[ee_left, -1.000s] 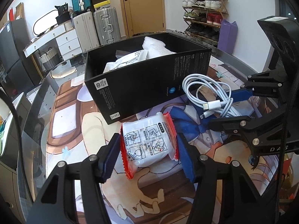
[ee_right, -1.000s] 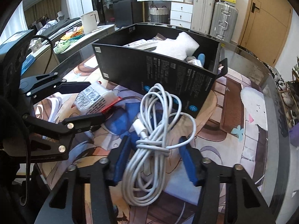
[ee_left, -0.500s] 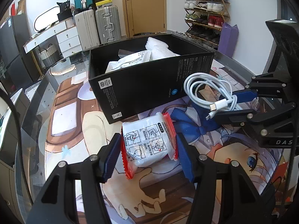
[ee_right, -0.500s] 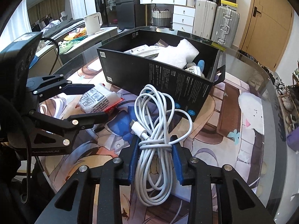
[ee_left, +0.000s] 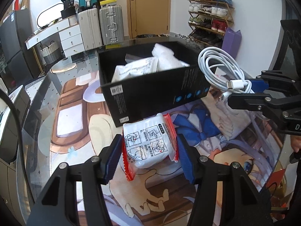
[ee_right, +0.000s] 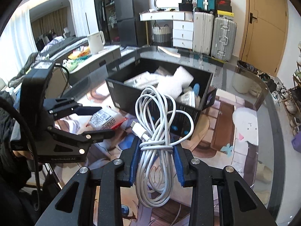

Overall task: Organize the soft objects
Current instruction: 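Carry the red-edged packet with the left tool while the right carries the cable to the box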

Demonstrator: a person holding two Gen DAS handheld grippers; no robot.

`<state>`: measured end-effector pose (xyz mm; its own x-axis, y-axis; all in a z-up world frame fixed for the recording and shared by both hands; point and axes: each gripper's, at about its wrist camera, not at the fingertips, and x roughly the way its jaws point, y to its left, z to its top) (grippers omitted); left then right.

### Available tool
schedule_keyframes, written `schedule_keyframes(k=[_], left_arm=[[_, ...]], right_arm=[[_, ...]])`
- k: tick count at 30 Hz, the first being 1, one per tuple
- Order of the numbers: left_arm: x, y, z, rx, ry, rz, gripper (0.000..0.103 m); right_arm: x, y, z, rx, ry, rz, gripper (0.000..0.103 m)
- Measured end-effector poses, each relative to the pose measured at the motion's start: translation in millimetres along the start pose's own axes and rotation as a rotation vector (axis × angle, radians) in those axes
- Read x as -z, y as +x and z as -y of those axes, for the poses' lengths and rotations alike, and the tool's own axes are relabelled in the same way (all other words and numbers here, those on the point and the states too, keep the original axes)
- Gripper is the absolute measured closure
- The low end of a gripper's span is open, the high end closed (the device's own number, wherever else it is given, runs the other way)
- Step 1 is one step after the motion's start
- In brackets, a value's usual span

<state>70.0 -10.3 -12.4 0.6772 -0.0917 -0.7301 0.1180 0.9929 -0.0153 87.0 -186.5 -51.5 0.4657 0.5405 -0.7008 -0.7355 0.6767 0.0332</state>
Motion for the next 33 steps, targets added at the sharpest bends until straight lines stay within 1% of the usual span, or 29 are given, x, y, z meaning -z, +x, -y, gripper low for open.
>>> schedule_keyframes(k=[7, 14, 17, 25, 33], left_arm=[[-8, -26, -1, 0.015, -0.006, 0.062, 0.046], [-16, -42, -3, 0.013, -0.010, 0.111, 0.046], [-27, -48, -3, 0.008, -0.006, 0.134, 0.046], [-47, -56, -9, -0.003, -0.022, 0.174, 0.046], [-67, -50, -20, -0.029, -0.047, 0.189, 0.046]], right_arm=[[-6, -12, -4, -0.010, 0.010, 0.039, 0.070], [-14, -24, -1, -0.016, 0.021, 0.084, 0.070], [-21, -31, 0, -0.010, 0.028, 0.110, 0.070], [-38, -36, 6, -0.033, 0.063, 0.145, 0.070], [-55, -36, 14, -0.046, 0.094, 0.182, 0.070]])
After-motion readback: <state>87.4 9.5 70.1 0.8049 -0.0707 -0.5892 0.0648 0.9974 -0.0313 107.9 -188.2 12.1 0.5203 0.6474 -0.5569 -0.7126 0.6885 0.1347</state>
